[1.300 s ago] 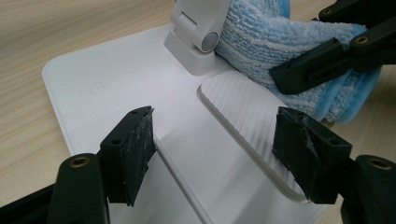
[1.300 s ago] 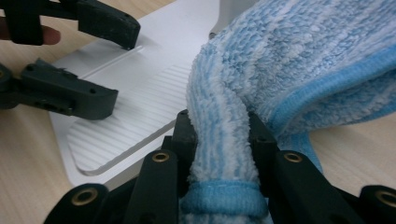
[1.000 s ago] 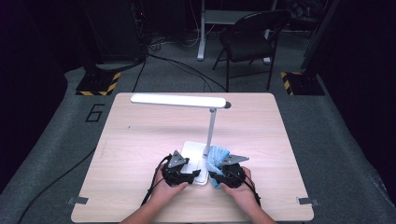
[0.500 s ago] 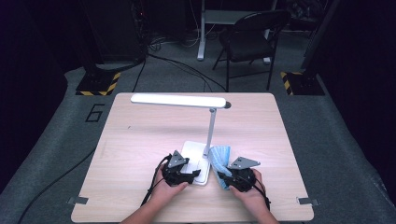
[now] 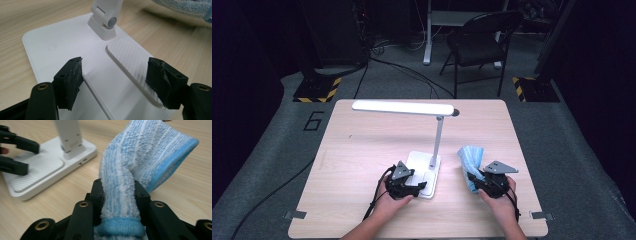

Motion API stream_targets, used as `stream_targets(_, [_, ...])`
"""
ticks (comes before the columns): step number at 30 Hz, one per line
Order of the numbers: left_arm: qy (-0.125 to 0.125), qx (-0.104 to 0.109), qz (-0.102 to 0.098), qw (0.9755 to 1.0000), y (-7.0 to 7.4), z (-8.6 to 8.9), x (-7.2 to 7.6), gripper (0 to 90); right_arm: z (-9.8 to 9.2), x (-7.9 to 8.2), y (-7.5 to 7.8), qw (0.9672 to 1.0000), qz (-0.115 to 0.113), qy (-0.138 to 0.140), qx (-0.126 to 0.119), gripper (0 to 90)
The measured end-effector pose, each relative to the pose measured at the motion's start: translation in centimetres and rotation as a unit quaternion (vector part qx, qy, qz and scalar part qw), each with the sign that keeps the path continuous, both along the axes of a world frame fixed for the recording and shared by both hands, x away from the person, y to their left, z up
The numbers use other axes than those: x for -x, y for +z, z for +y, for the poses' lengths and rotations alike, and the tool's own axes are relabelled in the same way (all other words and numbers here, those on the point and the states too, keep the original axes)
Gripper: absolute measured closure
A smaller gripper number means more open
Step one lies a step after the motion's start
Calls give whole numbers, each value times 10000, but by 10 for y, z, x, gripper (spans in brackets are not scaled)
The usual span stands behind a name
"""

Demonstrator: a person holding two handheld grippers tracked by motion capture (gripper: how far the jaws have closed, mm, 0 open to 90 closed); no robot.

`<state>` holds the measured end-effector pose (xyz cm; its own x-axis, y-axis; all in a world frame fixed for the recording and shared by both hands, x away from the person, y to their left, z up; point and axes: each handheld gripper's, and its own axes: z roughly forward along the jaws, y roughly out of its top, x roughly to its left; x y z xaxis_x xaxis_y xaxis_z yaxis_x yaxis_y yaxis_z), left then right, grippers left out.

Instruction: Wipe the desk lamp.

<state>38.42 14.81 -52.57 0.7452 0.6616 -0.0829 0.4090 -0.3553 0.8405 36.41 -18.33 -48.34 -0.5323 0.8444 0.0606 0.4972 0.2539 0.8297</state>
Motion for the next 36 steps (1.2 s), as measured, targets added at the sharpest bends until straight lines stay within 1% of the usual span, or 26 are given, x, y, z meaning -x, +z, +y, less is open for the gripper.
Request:
stream_targets(1, [-11, 0, 19, 10000, 0, 0, 0, 291, -4, -1, -1, 10000, 1, 16, 40, 677])
stream_targets(2, [-12, 0, 20, 10000, 0, 0, 0, 291, -7, -1, -1, 10000, 29, -89, 32, 676])
stream_targets(3, [-14, -2, 18, 10000, 0, 0, 0, 292, -11, -2, -2, 9999, 8, -131, 80, 675])
stream_targets(9, [-18, -4, 16, 10000, 0, 0, 0, 292, -25, -4, -8, 9989, -2, -435, 166, 669])
stream_targets(10, [-20, -5, 16, 10000, 0, 0, 0, 292, -27, -4, -8, 9990, 11, -409, 203, 668])
stream_targets(11, [-18, -6, 21, 10000, 0, 0, 0, 292, -28, -4, -9, 9989, -2, -430, 204, 668])
stream_targets(12, [-14, -2, 18, 10000, 0, 0, 0, 291, -30, -4, -10, 9986, 34, -471, 217, 666])
stream_targets(13, [-15, -3, 18, 10000, 0, 0, 0, 292, -32, -4, -12, 9985, 27, -462, 299, 665])
stream_targets(14, [-14, -4, 18, 10000, 0, 0, 0, 292, -33, -4, -14, 9982, 78, -506, 315, 663])
stream_targets(16, [-15, -4, 18, 10000, 0, 0, 0, 292, -36, -5, -20, 9981, 157, -479, 344, 657])
stream_targets(19, [-22, -9, 12, 10000, 0, 0, 0, 292, -38, -8, -26, 9979, 219, -484, 366, 632])
stream_targets(20, [-5, 63, 90, 9999, 0, -1, 1, 292, -38, -9, -27, 9977, 252, -481, 394, 624])
stream_targets(21, [-9, 48, 74, 10000, 0, 0, 1, 292, -37, -9, -29, 9977, 310, -459, 397, 617])
stream_targets(22, [-10, 52, 79, 10000, 0, 0, 1, 292, -37, -9, -30, 9978, 282, -455, 401, 610])
stream_targets(25, [-15, 53, 80, 10000, 0, 0, 1, 292, -38, -9, -31, 9978, 310, -471, 353, 592])
stream_targets(27, [-32, -17, 8, 10000, 0, 1, 0, 292, -38, -9, -32, 9979, 322, -509, 258, 572])
stream_targets(30, [-27, 2, 31, 10000, 0, 0, 0, 292, -38, -7, -30, 9980, 290, -545, 105, 514])
stream_targets(36, [-37, -7, 19, 10000, 0, 1, 0, 292, -36, -4, -19, 9983, 27, -577, -26, 447])
